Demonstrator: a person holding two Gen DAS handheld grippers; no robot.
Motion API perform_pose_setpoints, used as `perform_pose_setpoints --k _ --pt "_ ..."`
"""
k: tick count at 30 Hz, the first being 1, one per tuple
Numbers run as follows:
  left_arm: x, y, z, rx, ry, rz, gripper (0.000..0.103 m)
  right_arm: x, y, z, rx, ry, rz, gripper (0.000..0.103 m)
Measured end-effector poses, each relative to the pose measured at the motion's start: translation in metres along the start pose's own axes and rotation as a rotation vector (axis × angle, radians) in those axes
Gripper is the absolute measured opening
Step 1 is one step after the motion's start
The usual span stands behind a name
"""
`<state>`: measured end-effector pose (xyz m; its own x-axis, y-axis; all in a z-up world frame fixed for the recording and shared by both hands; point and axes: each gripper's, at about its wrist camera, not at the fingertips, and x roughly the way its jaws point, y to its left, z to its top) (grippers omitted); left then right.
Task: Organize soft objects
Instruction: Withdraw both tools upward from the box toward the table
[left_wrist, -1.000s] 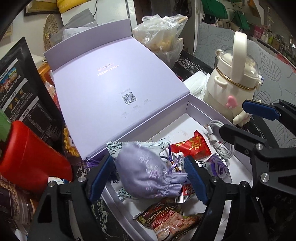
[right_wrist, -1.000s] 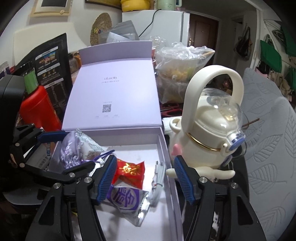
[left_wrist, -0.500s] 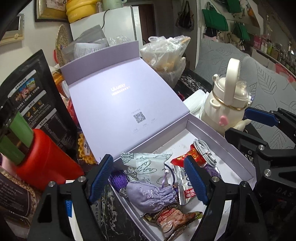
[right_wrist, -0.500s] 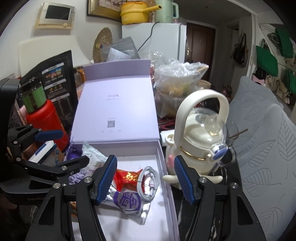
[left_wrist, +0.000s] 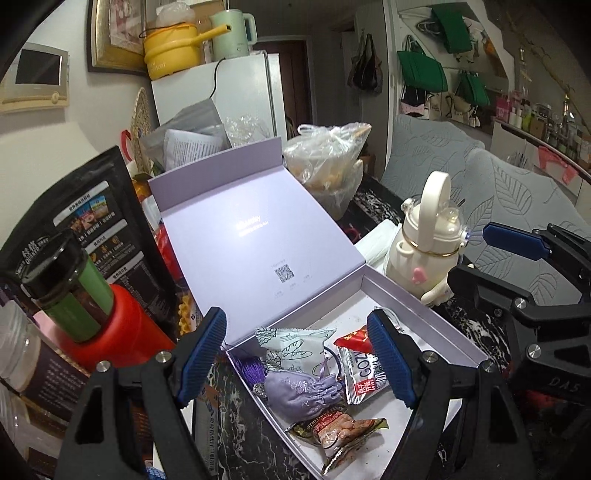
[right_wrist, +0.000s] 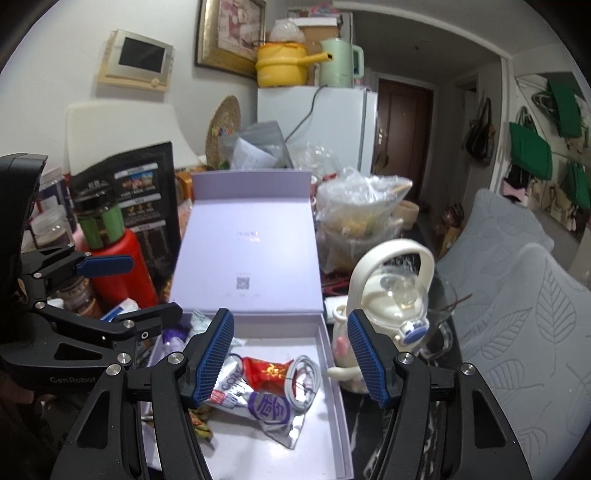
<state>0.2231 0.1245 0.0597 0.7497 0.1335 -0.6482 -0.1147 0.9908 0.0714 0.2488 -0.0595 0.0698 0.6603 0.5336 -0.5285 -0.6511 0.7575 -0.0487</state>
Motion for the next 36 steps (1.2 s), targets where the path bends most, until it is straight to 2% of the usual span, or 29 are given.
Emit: perform_pose_setpoints --k 6,11,22,36 --pt "-0.023 0.001 0.002 -0.01 -0.044 -0.002 0.079 -0.024 0.005 0.003 -0.012 -0.045 0.0 0.067" --pt "-0.039 -0.002 -0.005 -0.023 -0.06 -0.013 0.079 -0.039 0.009 -0.005 -0.009 -0.049 -0.001 0.067" --pt "-0.063 -0.013 -0.035 -0.033 -0.023 -0.041 0.079 -0.077 0.013 -0.032 0.029 -0.035 -0.018 0.067" --pt "-0.103 -0.027 -0.074 -0.035 -0.017 -0.083 0.079 -0.124 0.024 -0.066 0.074 -0.016 -0.051 0.067"
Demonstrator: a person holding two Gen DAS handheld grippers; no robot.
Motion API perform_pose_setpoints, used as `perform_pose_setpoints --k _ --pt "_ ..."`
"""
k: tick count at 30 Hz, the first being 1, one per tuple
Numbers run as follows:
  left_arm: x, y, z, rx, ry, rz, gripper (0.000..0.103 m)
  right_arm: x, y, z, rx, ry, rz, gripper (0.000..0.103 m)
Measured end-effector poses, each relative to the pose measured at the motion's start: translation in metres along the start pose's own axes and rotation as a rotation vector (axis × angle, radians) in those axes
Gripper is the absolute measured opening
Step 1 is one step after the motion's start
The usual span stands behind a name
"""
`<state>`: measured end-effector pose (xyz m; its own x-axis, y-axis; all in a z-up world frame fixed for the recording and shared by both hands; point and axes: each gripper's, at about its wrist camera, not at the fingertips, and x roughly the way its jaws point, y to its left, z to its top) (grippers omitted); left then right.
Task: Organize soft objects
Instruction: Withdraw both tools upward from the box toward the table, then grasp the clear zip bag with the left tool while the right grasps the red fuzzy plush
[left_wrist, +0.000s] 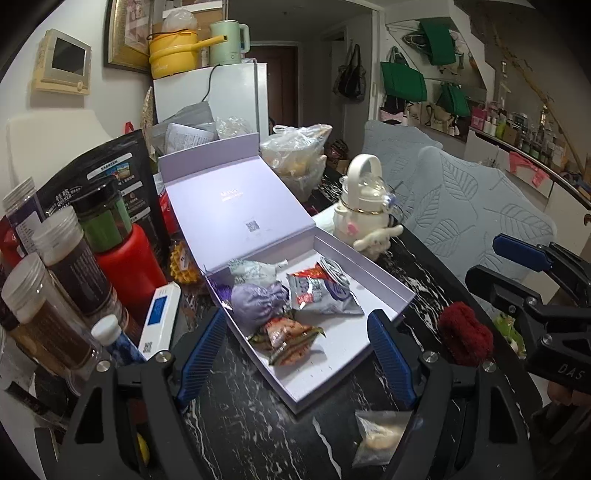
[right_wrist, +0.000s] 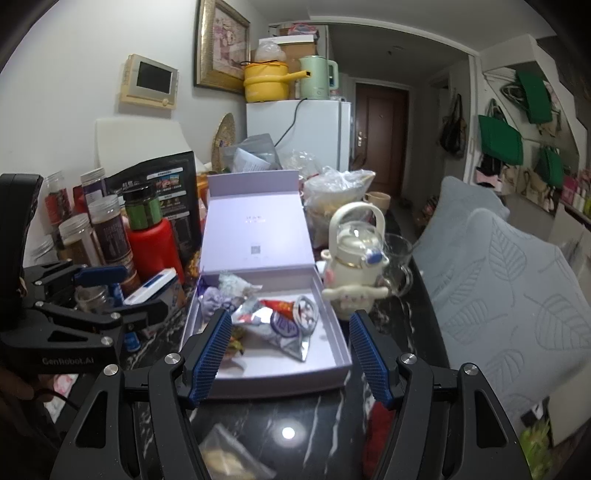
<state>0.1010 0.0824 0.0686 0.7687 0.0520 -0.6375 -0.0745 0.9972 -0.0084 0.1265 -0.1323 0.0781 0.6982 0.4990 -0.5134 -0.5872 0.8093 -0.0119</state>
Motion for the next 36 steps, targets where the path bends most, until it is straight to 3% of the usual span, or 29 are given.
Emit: perform_pose_setpoints --k 14,36 --pt "-0.005 -0.028 -0.043 0.028 0.081 -0.084 0.079 -0.027 0.002 -0.04 0.048 0.045 -0.03 0.068" --pt "0.012 -0.067 -0.102 0.044 0.206 -0.2 0.079 -0.043 -0.012 -0.116 0.138 0.189 -0.068 0.069"
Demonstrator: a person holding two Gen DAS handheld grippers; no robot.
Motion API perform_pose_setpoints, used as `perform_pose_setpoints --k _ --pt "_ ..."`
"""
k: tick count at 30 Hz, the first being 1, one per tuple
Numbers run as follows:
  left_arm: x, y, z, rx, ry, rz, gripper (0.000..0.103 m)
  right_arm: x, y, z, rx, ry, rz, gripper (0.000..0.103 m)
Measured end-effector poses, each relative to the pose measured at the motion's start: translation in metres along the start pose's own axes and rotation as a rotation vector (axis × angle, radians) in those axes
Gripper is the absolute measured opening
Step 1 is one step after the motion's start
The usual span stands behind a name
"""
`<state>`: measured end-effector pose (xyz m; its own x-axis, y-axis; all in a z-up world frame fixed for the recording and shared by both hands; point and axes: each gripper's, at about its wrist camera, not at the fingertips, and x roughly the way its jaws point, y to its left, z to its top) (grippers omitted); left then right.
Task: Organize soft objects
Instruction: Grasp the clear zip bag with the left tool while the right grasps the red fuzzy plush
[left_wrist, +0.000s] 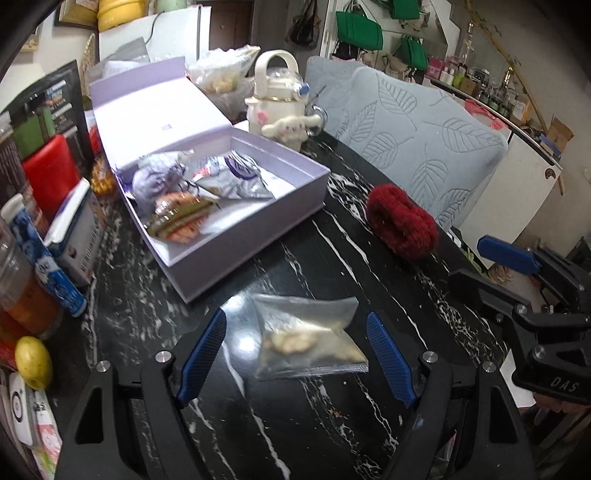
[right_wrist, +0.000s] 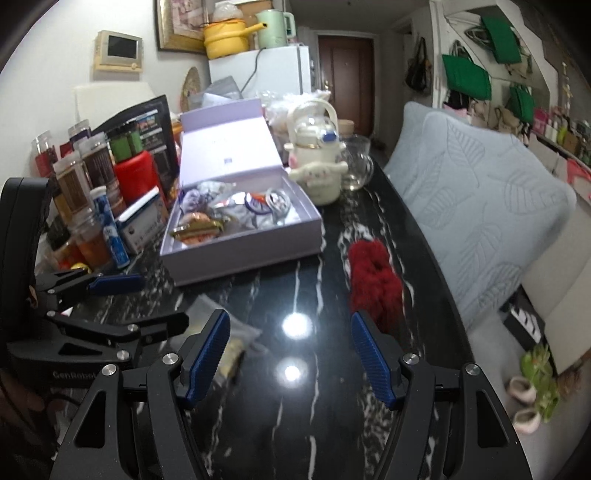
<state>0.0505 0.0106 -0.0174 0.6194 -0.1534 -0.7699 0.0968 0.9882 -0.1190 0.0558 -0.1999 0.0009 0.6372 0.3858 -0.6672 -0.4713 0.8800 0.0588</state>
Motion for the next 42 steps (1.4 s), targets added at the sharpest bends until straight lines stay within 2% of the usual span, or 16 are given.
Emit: perform_pose_setpoints --k 8,20,24,32,37,39,42 --pt "0.024 -0.009 -0.011 0.024 0.056 -0.05 0.079 0.013 -0.012 -0.024 0.039 0.051 0.024 0.069" --pt "0.066 -0.017 -0.014 0.054 0.157 0.007 0.079 0.032 -0.032 -0.032 0.083 0.081 0.021 0.069" --pt "0.081 -0.015 -0.015 0.042 0.199 0.0 0.079 0.035 -0.042 -0.032 0.107 0.071 0.004 0.076" --pt "0.089 -0.02 -0.013 0.095 0.144 0.061 0.079 0.053 -0.065 -0.024 0.164 0.064 -0.05 0.082" --pt "0.093 -0.019 -0.01 0.094 0.12 0.051 0.079 0.068 -0.076 -0.015 0.171 0.067 -0.075 0.082" --pt "0.097 -0.018 -0.006 0.091 0.115 0.043 0.071 0.075 -0.078 -0.01 0.163 0.066 -0.082 0.082" --pt "0.098 -0.017 -0.002 0.091 0.109 0.025 0.069 0.088 -0.081 -0.001 0.146 0.069 -0.099 0.082"
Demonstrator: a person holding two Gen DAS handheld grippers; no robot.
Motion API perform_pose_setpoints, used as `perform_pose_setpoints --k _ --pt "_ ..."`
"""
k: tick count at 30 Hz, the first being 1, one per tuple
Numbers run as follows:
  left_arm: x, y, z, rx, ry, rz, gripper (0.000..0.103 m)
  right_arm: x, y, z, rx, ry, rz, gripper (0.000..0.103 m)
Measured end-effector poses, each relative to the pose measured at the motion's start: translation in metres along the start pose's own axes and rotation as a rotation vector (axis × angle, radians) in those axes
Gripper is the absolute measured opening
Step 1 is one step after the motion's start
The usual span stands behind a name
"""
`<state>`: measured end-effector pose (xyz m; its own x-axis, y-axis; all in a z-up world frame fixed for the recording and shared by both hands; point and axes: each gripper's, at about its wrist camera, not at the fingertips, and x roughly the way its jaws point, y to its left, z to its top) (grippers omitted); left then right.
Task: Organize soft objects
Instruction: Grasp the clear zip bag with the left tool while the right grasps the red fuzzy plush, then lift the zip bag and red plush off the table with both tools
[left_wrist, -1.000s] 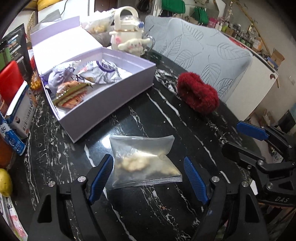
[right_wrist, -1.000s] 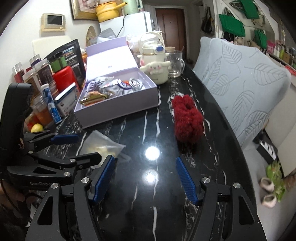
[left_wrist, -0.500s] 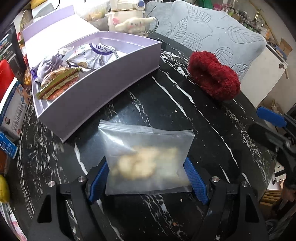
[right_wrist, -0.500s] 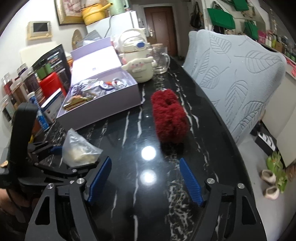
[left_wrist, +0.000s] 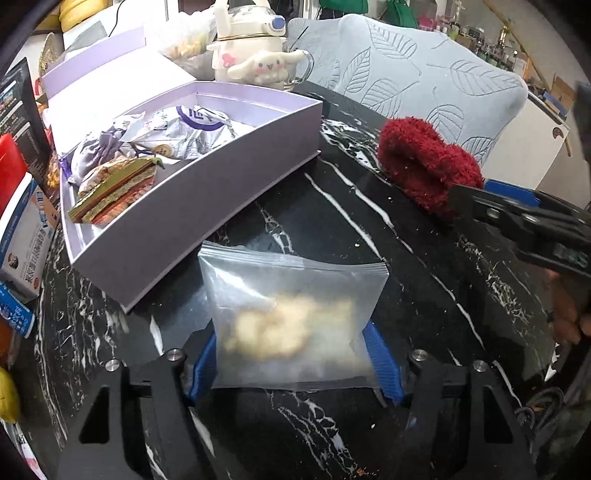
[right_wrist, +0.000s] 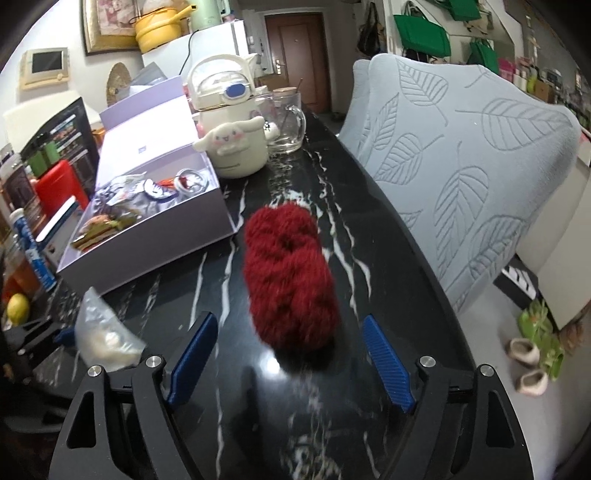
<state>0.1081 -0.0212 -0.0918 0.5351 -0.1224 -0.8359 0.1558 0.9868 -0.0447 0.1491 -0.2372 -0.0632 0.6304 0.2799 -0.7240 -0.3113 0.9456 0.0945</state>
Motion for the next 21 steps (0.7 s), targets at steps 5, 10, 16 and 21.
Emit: perform_pose_setpoints --k 5,10,16,21 --pt "0.001 0.003 0.005 0.0 -0.004 -0.026 0.068 0.02 0.002 0.01 -0.017 0.02 0.006 0.082" --pt "0.0 0.009 0.008 -0.03 0.004 -0.03 0.068 0.034 -0.002 0.007 -0.002 0.045 0.016 0.056" --pt "-0.006 0.018 0.007 -0.06 -0.013 -0.011 0.068 0.032 -0.001 0.002 -0.017 0.036 0.0 0.04" --pt "-0.011 0.024 0.002 -0.072 -0.021 -0.014 0.068 0.023 0.004 -0.003 -0.02 0.036 0.018 0.039"
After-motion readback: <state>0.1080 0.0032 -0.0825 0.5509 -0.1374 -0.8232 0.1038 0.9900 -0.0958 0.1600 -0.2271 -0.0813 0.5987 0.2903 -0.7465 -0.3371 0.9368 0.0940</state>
